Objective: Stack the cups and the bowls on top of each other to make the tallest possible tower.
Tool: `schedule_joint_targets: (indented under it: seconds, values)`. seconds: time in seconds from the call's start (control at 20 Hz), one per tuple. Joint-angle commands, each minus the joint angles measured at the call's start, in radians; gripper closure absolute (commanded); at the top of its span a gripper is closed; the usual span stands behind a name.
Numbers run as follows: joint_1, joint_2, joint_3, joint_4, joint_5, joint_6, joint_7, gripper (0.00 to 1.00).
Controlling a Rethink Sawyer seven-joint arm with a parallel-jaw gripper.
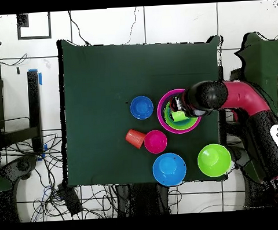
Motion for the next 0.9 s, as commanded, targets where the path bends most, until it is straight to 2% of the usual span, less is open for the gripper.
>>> schedule_joint_targets:
  seconds: [0.05,0.3,0.6,0.85,0.9]
  values:
    - [0.058,0.087,0.018,-0.099,-0.087,-0.006,-0.417,0.0]
    - [0.061,0.105,0.013,-0.116,-0.077,0.006,-0.438,0.0]
    - [0.075,0.113,-0.004,-0.149,-0.065,0.08,-0.492,0.0]
    - [0.079,0.112,-0.013,-0.155,-0.058,0.097,-0.509,0.0]
    - [0.086,0.111,-0.022,-0.162,-0.054,0.134,-0.524,0.0]
